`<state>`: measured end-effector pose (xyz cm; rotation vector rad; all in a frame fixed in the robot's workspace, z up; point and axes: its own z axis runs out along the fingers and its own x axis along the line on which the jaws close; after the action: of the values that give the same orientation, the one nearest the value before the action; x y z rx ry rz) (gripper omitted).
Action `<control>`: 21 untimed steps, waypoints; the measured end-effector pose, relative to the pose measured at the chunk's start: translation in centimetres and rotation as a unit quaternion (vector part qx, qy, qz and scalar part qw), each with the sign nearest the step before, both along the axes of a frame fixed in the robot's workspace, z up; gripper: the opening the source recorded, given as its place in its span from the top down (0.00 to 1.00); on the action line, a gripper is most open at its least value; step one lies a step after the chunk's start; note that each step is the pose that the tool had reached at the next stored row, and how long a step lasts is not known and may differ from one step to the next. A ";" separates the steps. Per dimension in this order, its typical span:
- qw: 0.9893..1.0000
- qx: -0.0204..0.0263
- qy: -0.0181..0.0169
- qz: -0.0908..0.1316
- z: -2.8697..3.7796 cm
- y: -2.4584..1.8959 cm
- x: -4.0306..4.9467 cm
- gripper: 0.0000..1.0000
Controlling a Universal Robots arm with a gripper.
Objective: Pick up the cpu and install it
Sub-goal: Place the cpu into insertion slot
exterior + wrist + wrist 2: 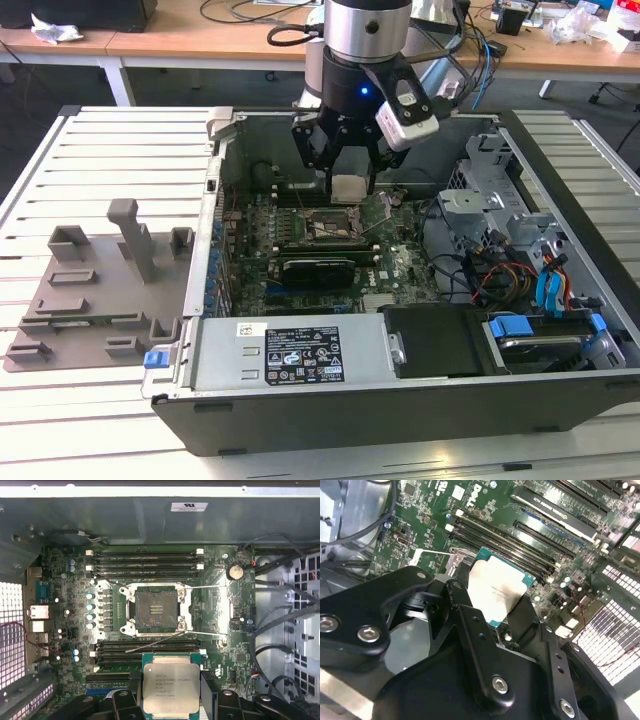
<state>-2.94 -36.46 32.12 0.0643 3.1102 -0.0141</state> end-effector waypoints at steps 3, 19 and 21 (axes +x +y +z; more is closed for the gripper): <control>0.999 0.000 0.000 -0.044 -0.01 0.00 0.00 0.45; 0.996 -0.001 0.000 -0.090 -0.07 0.00 0.00 0.45; 0.995 -0.001 0.000 -0.098 -0.07 0.00 0.00 0.45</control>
<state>-2.94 -36.46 32.06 0.3700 3.0898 -0.0204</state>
